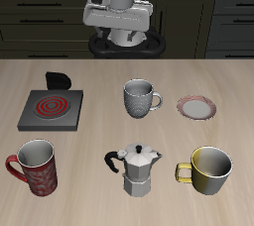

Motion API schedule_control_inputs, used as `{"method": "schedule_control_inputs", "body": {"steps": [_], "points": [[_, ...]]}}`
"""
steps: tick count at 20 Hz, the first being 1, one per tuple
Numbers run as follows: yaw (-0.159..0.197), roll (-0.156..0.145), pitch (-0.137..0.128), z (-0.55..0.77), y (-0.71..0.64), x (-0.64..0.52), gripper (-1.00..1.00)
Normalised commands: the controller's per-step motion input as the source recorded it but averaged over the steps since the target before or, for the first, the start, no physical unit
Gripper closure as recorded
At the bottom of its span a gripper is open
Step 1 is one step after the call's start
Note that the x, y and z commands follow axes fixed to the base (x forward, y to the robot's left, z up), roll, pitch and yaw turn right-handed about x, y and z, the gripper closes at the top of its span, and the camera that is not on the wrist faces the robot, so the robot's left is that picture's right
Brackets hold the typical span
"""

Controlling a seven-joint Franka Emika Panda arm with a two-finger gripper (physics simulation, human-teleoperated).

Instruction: Place the white mug on the plate

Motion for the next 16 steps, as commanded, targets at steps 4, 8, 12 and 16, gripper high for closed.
{"method": "schedule_control_inputs", "body": {"steps": [4, 8, 12, 16], "points": [[-0.010, 0.008, -0.001, -0.24, 0.18, 0.30, -1.00], [0.007, 0.004, -0.019, -0.17, 0.11, 0.19, -1.00], [0.027, 0.014, -0.039, -0.25, 0.19, 0.21, -1.00], [-0.062, 0.086, 0.010, -0.29, 0.18, 0.17, -1.00]]}}
